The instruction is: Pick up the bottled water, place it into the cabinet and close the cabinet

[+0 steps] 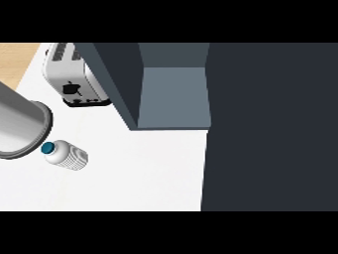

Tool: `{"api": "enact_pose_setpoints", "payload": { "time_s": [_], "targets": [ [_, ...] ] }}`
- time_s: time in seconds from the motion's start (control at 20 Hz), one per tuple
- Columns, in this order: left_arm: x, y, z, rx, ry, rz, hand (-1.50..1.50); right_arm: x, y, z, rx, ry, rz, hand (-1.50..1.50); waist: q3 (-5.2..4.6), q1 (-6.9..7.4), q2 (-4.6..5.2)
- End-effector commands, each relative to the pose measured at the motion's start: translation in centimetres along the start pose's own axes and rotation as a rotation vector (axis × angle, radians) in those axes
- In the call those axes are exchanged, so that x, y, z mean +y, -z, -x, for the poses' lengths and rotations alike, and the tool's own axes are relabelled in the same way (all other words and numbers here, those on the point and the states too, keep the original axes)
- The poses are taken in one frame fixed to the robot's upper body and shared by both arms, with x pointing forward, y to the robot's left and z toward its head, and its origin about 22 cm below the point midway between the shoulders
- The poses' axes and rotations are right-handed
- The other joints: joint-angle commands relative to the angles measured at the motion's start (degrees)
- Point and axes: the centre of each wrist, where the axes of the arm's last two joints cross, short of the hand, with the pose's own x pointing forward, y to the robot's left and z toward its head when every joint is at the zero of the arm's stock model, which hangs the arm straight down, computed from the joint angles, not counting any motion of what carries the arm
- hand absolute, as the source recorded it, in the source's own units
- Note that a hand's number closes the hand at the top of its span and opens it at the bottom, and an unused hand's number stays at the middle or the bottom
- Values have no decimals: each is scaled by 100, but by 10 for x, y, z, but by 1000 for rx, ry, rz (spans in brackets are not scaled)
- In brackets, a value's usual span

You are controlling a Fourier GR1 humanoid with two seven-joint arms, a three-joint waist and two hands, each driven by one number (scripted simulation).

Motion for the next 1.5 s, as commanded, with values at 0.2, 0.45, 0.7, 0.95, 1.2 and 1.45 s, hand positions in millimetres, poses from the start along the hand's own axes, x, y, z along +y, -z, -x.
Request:
{"api": "enact_pose_setpoints", "payload": {
  "time_s": [0.2,0.45,0.7,0.95,1.2,1.45],
  "targets": [
    [12,-20,46,114,36,-51,-150,6,-27,-41,-36,-18,-2,-150,-5,-67,11],
    [33,-33,72,169,22,-67,-150,14,-36,-41,-30,-16,-3,-150,-6,-62,3],
    [25,6,95,252,17,-43,-150,13,-37,-33,-32,-20,-8,-150,-2,-75,15],
    [43,-15,140,323,-83,-66,-150,26,-46,-50,-31,-4,-3,-150,-16,-165,9],
    [41,-14,184,357,-70,-73,-150,25,-46,-33,-25,-11,-8,-150,-17,-157,32],
    [35,-6,211,362,-80,-31,-150,27,-47,-37,-32,7,3,-150,-17,-151,35]
  ]
}}
